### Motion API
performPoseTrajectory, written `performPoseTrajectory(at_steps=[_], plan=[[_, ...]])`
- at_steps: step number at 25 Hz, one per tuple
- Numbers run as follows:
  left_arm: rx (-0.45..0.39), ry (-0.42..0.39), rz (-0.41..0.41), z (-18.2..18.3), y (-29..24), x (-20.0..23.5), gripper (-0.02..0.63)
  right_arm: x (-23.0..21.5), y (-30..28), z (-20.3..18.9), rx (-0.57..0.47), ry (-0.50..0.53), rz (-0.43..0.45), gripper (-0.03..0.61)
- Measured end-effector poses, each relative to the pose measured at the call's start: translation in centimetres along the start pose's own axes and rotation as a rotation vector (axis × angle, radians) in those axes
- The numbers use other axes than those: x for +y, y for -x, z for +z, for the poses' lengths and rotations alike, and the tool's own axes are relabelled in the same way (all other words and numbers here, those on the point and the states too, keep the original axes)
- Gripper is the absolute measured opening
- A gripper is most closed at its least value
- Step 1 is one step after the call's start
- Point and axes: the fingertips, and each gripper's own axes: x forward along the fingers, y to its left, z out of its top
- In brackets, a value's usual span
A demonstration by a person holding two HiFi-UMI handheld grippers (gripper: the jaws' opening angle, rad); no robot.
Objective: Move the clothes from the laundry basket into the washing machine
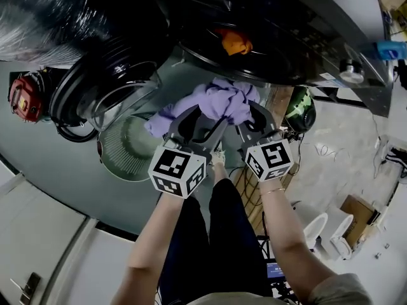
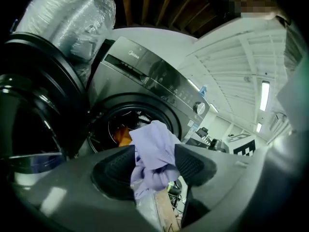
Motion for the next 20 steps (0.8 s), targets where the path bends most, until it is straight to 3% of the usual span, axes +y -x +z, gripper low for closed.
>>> performPoseTrajectory(at_steps=[9, 16, 20], plan=[[0.056, 0.057, 0.070, -3.1, -4.7, 4.2, 0.245, -7.1, -3.7, -0.5, -0.032, -0.091, -0.128, 0.094], [0.057, 0.114, 0.113, -6.0, -7.0, 8.4, 0.245, -11.9, -9.2, -3.4, -0.007, -0.158, -0.249, 0.094], [0.062, 0.128, 0.136, -7.9, -8.7, 10.9, 0.245, -14.6, -12.1, -4.3, -0.047, -0.208, -0.300, 0.094]])
